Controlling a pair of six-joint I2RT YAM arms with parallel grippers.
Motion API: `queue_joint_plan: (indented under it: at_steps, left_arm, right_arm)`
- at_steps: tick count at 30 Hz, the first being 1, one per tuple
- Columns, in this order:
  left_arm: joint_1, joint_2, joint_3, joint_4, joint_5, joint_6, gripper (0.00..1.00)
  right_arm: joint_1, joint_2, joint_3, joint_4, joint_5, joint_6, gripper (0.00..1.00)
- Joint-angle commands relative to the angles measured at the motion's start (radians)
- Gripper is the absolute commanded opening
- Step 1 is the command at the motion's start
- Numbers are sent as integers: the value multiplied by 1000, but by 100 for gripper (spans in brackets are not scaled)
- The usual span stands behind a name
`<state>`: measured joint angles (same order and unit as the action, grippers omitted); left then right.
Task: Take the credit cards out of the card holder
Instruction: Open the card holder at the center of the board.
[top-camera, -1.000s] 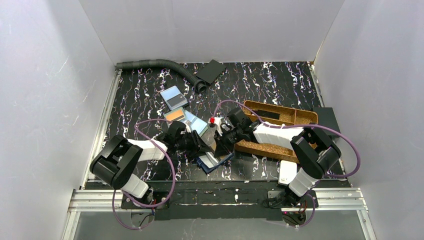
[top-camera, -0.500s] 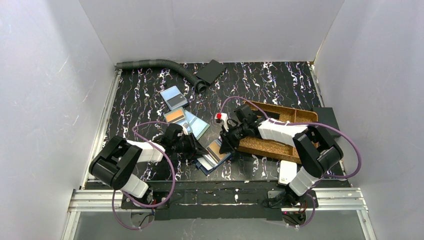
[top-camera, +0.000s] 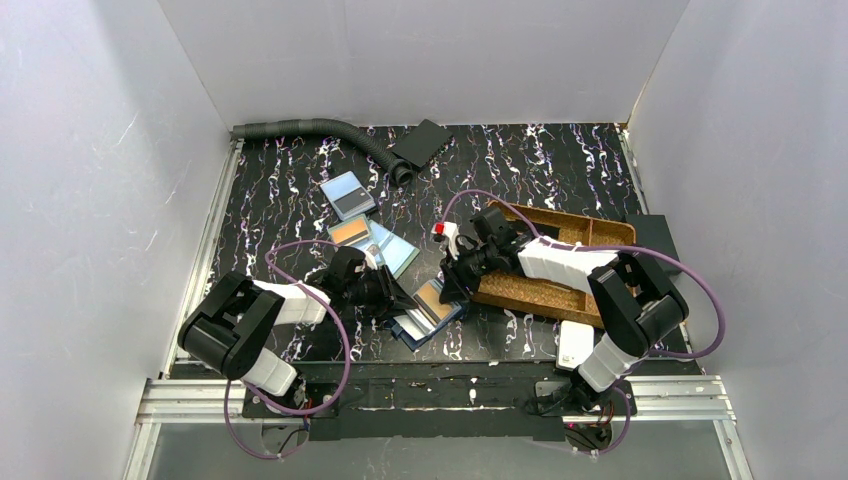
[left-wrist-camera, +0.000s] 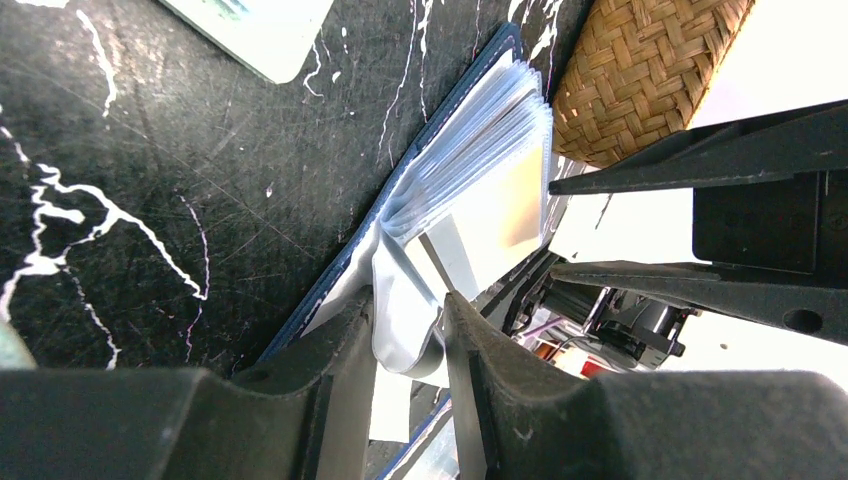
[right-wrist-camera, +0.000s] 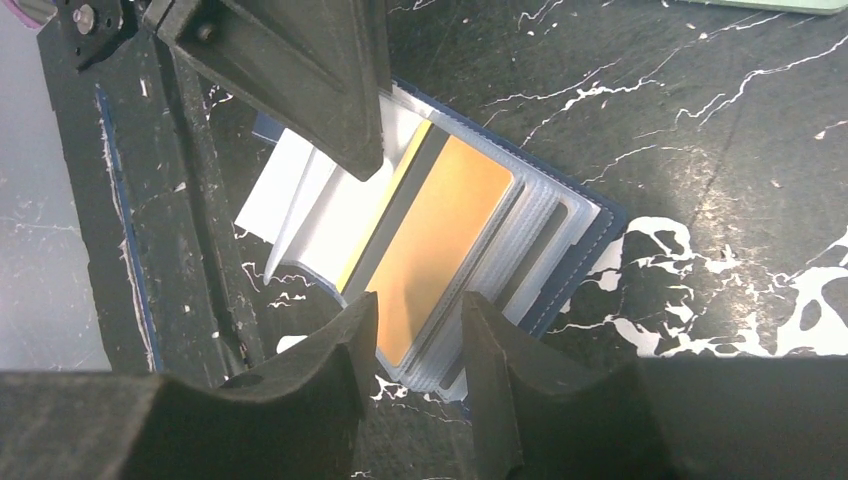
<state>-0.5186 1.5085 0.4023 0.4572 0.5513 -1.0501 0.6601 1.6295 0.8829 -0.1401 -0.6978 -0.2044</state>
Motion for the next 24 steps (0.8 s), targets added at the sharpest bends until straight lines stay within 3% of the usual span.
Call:
queue_joint_plan:
  at_steps: [1, 24]
  left_arm:
    - [8, -17, -13, -43, 5, 39, 29]
    - [8, -16, -3, -44, 15, 48, 29]
  right_arm:
    - [-7, -20, 22, 27, 7, 17, 46]
    - [4, 46, 30, 15, -38, 54, 44]
